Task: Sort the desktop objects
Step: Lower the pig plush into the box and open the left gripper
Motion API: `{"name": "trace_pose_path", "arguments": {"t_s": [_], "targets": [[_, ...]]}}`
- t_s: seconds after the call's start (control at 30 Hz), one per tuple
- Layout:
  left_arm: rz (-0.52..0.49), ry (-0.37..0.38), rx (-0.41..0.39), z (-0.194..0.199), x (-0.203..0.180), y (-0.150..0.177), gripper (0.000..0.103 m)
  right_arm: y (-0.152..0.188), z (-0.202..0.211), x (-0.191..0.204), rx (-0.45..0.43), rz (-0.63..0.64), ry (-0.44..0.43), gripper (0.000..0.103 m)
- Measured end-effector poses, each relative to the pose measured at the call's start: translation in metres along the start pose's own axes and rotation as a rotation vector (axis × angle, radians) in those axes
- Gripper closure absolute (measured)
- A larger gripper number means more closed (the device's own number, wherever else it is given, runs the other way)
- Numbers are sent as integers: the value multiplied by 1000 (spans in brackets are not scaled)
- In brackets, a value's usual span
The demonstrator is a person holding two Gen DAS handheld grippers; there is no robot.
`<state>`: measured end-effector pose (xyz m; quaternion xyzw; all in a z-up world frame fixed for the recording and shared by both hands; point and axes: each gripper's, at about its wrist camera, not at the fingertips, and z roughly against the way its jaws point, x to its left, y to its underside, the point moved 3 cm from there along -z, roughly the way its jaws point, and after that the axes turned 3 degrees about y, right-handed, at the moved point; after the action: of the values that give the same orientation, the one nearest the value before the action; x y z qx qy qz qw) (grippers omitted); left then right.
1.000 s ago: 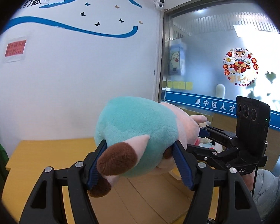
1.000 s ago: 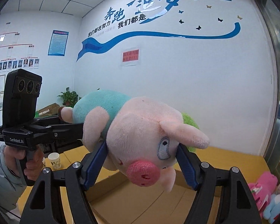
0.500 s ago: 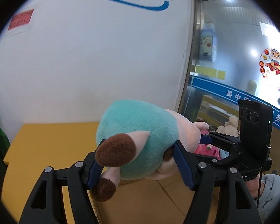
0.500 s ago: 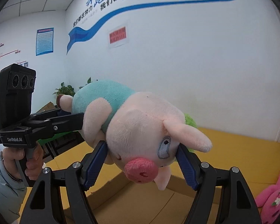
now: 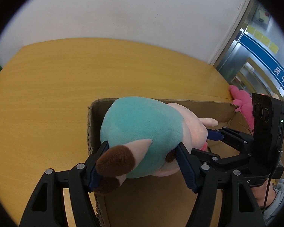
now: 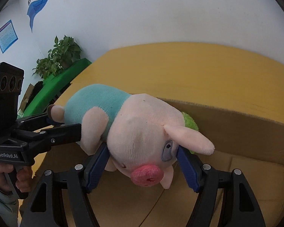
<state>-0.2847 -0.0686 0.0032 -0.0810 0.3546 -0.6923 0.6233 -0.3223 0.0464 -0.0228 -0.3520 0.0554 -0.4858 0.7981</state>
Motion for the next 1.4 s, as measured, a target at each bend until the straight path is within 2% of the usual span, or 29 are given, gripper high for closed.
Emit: {"name": "trace_pose_path", "arguments": {"t_s": [0.2, 0.3, 0.43, 0.57, 0.67, 0.73, 0.87, 0.97, 1.03, 1.17, 1.23, 1.4], "targets": [[16, -106, 51, 5, 8, -1, 34, 0, -12, 16, 19, 40, 4, 27], [32, -104, 60, 14, 14, 4, 34, 4, -11, 17, 23, 43, 14, 20], [39, -100, 5, 45, 15, 9, 34, -1, -4, 9, 42, 14, 30, 13], [0, -109, -80, 91, 6, 20, 34, -17, 44, 16, -40, 17, 50, 11], [-50, -110, -155, 123, -13, 26, 28, -23, 104, 34, -142, 64, 65, 0], [-88, -109, -211, 145, -30, 37, 26, -16, 148, 46, -202, 104, 97, 0], [-117, -140, -332, 174, -67, 57, 24, 19, 225, 56, -277, 145, 142, 0], [-129, -168, -448, 190, -97, 77, 21, 65, 276, 52, -337, 145, 187, 0], [-148, -212, -514, 197, -112, 92, 19, 95, 296, 48, -355, 124, 209, 0], [-146, -316, -589, 201, -138, 124, 18, 144, 309, 42, -364, 91, 283, 0], [-152, -323, -596, 199, -148, 137, 16, 162, 305, 42, -344, 87, 311, 0], [-154, -222, -463, 184, -163, 157, 16, 191, 300, 39, -321, 52, 310, 0]]}}
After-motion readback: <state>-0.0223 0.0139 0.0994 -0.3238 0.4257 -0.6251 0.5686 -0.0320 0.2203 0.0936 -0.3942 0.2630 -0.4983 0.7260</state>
